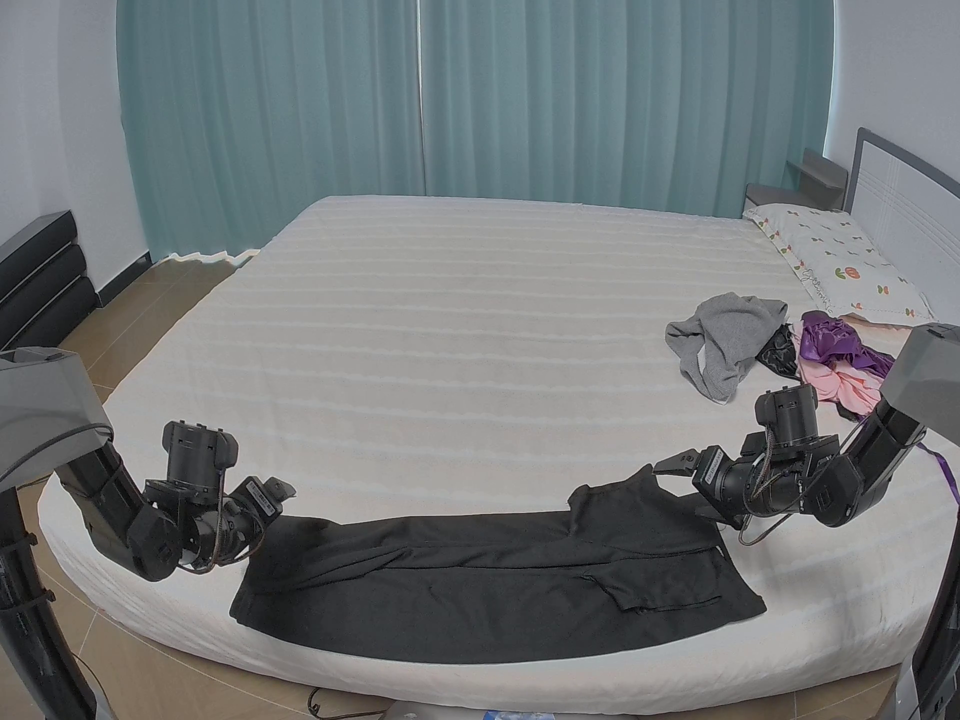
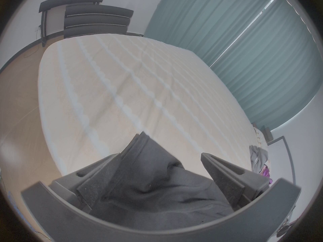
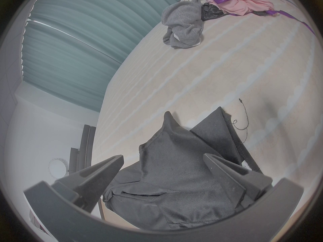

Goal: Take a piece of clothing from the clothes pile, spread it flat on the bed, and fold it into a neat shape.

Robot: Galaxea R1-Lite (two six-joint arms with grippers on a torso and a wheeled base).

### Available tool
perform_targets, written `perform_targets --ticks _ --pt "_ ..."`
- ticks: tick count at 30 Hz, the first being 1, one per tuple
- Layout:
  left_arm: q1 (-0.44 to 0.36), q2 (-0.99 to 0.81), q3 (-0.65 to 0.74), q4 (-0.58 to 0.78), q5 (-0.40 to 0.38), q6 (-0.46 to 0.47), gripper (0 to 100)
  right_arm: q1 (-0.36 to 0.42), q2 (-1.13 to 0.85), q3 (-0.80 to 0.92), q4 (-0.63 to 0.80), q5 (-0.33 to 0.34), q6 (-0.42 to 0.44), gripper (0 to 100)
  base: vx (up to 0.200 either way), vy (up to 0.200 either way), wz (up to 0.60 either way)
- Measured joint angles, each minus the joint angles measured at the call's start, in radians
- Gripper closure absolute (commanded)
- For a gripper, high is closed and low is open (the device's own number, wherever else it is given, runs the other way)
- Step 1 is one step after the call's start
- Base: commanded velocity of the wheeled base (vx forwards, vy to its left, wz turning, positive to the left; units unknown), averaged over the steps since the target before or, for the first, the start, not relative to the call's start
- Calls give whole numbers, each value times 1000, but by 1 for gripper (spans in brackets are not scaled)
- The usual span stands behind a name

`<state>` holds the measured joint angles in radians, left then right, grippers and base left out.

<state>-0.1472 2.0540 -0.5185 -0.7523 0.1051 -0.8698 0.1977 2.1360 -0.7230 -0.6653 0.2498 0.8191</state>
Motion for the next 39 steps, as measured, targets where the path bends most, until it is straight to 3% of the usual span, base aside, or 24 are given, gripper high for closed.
perform_targets --ticks 9,16,17,24,32,39 --pt "85 46 -54 1 -127 20 0 -7 -1 2 0 0 -1 0 0 0 0" --pt "101 120 -103 0 -139 46 0 -9 -1 3 0 0 -1 0 0 0 0" --pt "101 129 -111 0 -139 47 100 -9 -1 3 0 0 -1 0 0 0 0" --pt "107 175 -146 -6 -140 47 100 -12 5 2 0 0 -2 0 0 0 0" --pt "166 183 -169 -9 -142 39 100 -23 10 1 -2 0 -3 0 0 0 0" --pt "192 190 -204 -9 -146 -13 100 -24 14 1 -1 0 -4 0 0 0 0"
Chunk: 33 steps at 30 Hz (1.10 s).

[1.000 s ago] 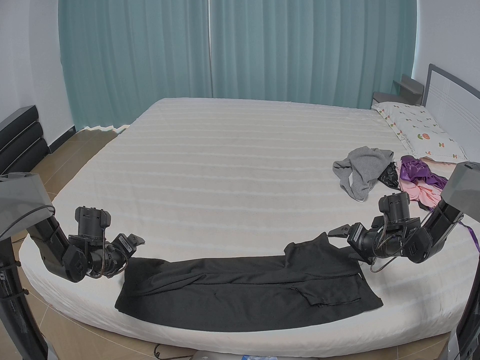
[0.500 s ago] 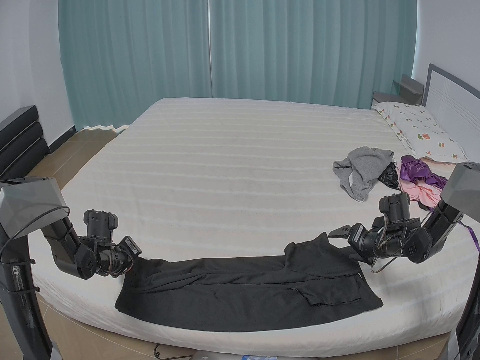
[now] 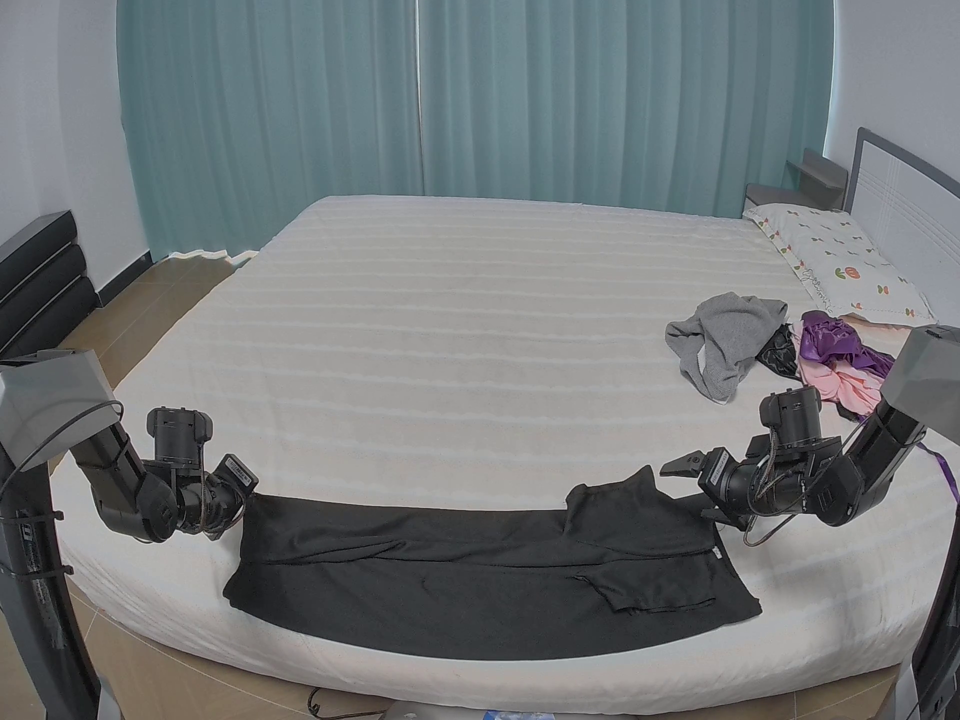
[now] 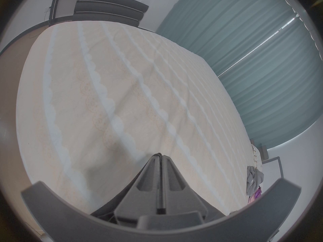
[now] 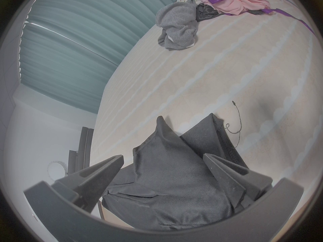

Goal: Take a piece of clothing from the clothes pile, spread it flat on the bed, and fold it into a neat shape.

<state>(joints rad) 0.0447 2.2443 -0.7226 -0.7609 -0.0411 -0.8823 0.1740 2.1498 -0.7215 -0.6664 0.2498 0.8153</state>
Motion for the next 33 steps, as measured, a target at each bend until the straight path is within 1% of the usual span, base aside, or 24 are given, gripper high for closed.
perform_targets --ticks 4,5,14,18,23,25,30,33 --pt "-4 12 -10 0 -2 -2 100 0 6 0 0 0 -3 0 0 0 0" --pt "-4 15 -11 0 -2 -2 0 0 7 0 0 0 -3 0 0 0 0" --pt "-2 21 -16 2 -3 -6 0 2 -17 -3 1 1 3 0 0 0 0" --pt "5 3 2 6 -4 -15 0 8 -39 -6 7 -3 3 0 0 0 0" --pt "4 -78 98 4 -24 -30 0 17 -80 3 11 -7 14 0 0 0 0" --pt "-6 -109 149 4 -31 -34 0 23 -97 14 9 -7 37 0 0 0 0" --pt "-74 -177 287 -2 -35 -50 0 40 -136 52 2 -10 139 0 0 0 0" --pt "-106 -198 328 -34 -35 -71 0 41 -145 66 -1 -9 166 0 0 0 0"
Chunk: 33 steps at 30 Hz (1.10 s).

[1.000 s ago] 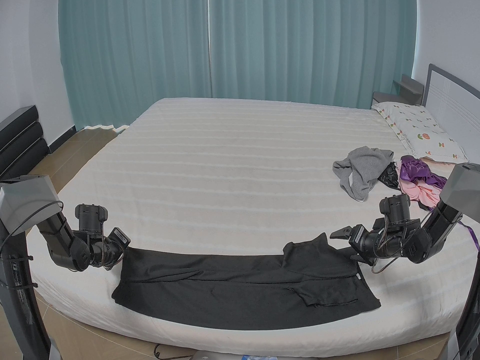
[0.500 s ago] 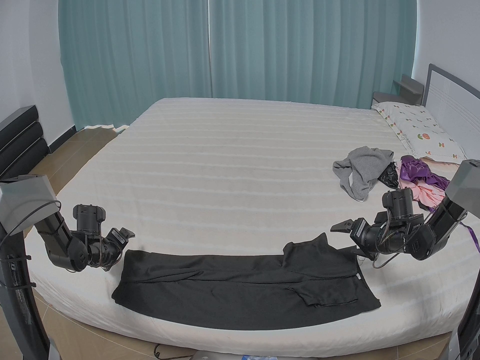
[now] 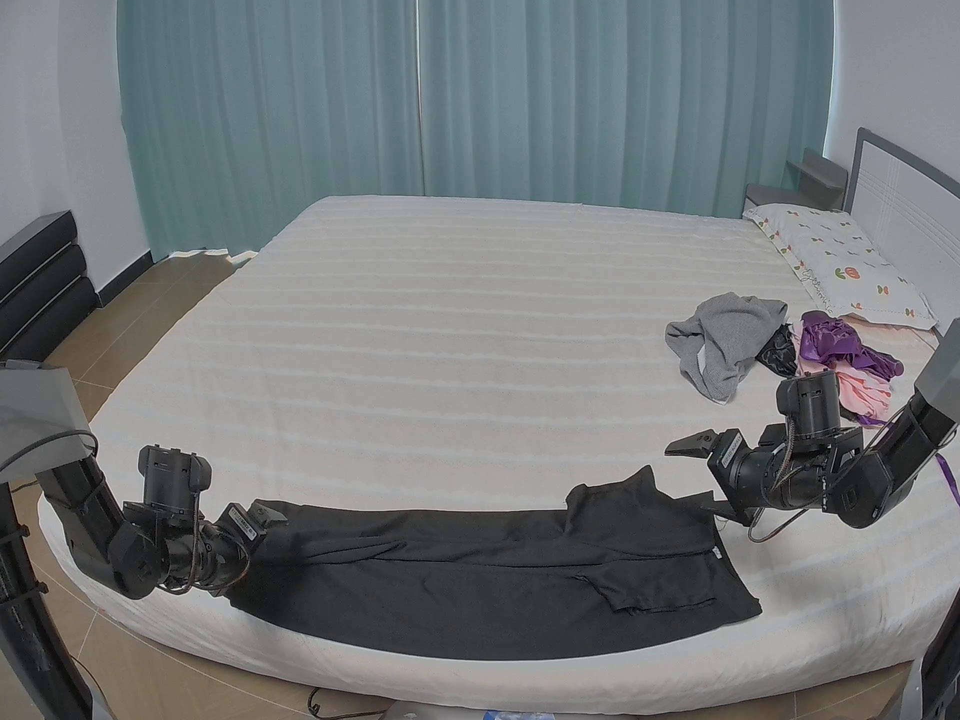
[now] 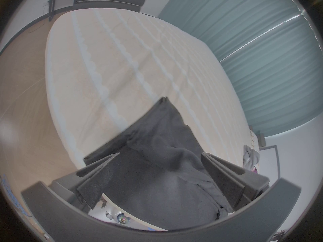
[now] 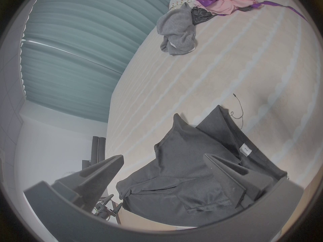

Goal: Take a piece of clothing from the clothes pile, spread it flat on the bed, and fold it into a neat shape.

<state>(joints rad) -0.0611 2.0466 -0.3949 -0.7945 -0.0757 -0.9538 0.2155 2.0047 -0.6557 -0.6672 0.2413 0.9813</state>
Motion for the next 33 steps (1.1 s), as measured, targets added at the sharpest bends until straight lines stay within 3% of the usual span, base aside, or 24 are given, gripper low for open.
perform_targets --ticks 10,19,20,26,33 --pt "-20 24 28 -127 39 -2 0 -6 -2 28 -29 10 9 0 0 0 0" --pt "-24 63 29 -151 51 5 0 -29 0 49 -82 9 10 0 0 0 0" --pt "-24 66 27 -151 51 5 100 -29 0 50 -82 9 9 0 0 0 0" --pt "-23 76 15 -151 54 6 100 -31 8 54 -82 1 2 0 0 0 0" --pt "-19 80 24 -150 130 6 100 -31 13 57 -83 -1 0 0 0 0 0"
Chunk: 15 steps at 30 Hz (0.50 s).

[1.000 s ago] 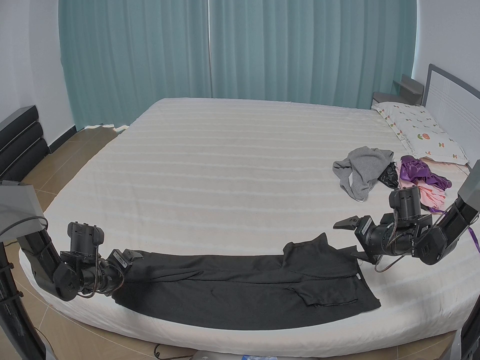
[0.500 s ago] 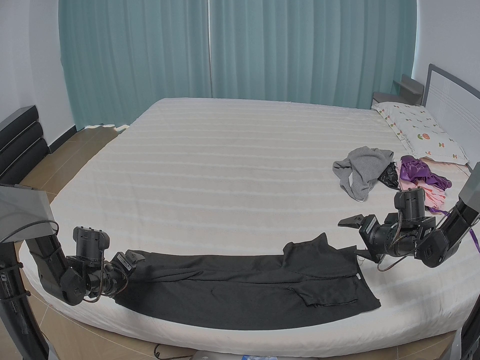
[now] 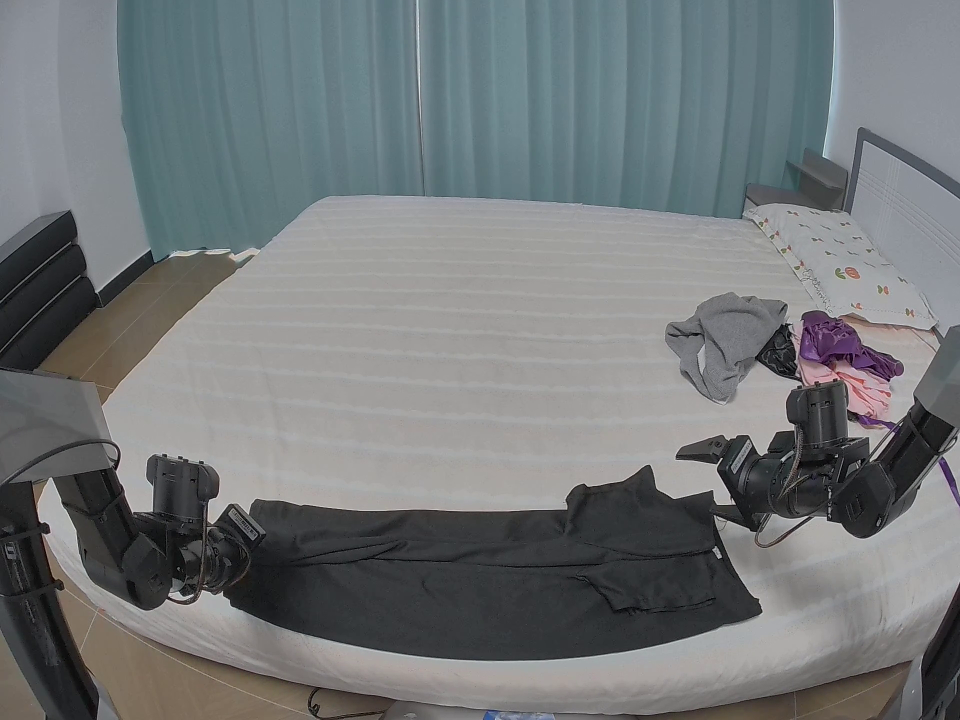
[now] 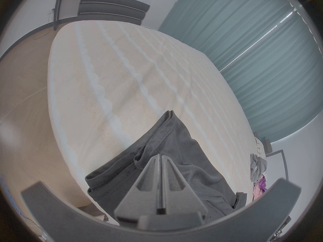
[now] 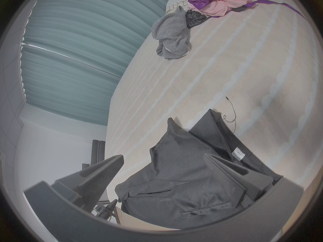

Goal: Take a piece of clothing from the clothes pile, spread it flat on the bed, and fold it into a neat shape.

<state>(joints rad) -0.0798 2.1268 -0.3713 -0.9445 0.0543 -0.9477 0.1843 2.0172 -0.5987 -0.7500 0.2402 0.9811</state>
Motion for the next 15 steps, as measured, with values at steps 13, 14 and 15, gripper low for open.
perform_targets --ticks 13,14,15 --pt "14 -57 20 1 -9 60 0 7 3 14 1 -1 -4 0 0 0 0" --pt "16 -57 21 0 -13 61 0 8 3 15 1 -1 -4 0 0 0 0" --pt "17 -57 21 0 -22 63 0 8 4 15 1 -1 -4 0 0 0 0"
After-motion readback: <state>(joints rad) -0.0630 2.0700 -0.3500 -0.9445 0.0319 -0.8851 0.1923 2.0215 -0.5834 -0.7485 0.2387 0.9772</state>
